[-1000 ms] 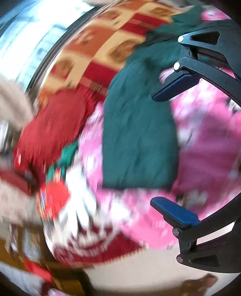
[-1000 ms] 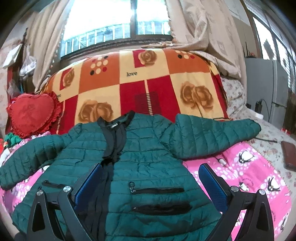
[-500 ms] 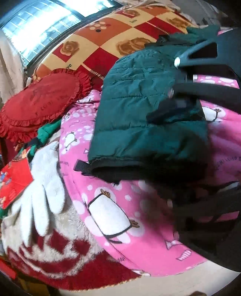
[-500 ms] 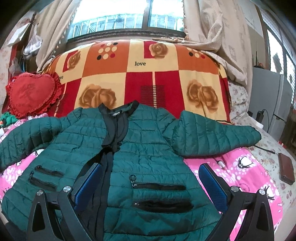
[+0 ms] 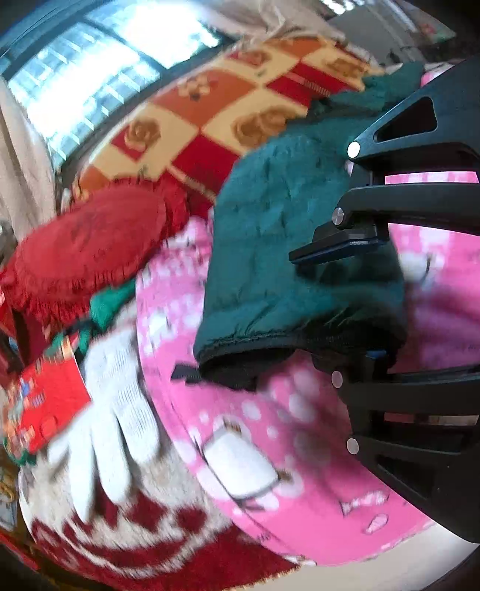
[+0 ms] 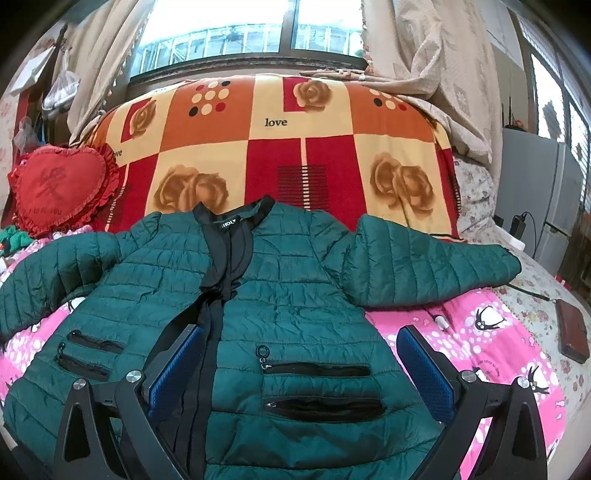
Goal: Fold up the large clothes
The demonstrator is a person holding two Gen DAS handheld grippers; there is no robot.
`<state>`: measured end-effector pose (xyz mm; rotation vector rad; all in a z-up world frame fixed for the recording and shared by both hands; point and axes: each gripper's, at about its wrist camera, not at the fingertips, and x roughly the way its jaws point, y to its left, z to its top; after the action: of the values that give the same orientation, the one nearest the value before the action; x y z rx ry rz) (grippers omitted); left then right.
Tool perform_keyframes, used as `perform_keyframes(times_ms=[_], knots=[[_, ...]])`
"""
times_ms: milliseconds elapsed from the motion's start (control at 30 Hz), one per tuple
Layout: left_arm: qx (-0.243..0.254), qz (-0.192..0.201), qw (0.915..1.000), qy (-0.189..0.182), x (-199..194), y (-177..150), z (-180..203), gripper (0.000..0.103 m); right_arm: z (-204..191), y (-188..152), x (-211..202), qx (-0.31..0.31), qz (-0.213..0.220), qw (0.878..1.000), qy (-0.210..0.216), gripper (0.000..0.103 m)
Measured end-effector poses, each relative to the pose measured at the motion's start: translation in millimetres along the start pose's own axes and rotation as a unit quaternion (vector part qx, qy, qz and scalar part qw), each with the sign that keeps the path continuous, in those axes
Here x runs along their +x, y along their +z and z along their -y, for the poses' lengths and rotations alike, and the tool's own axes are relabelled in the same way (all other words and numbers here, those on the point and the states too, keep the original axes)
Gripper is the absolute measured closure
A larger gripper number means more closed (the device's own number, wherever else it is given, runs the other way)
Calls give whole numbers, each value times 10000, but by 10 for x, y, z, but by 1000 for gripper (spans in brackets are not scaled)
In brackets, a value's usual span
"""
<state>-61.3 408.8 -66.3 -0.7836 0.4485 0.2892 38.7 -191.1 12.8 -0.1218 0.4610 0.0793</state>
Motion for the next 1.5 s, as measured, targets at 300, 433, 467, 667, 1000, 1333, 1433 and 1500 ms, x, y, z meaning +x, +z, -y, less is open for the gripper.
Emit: perform_keyframes(times_ms=[300,433,467,667,1000,1333,1433,1500], knots=[[518,185,9981,-284,-169,82,569,85,25,0,-3,71,3,10000,16,1],[579,155,9981,-138,-130,71,585,85,81,-9,-13,185,25,9998,41,1],[567,146,9982,-117,-126,61,570,85,93,-10,-8,216,13,9998,48,1],[754,147,9970,-65,-152,13,607,88,127,-13,-14,282,-18,9996,62,1],[1012,32,9945,-261,51,52,985,89,139,-4,-21,305,-46,9995,44,1],[1561,-368,9799,-1183,525,-107,2147,90,264,22,115,177,-378,9981,-443,1],[1655,-506,9744,-1433,697,-203,2528,90,417,35,298,436,-647,9961,-424,1],[1748,-606,9701,-1571,845,-303,2811,90,490,-43,398,545,-797,9944,-430,1]])
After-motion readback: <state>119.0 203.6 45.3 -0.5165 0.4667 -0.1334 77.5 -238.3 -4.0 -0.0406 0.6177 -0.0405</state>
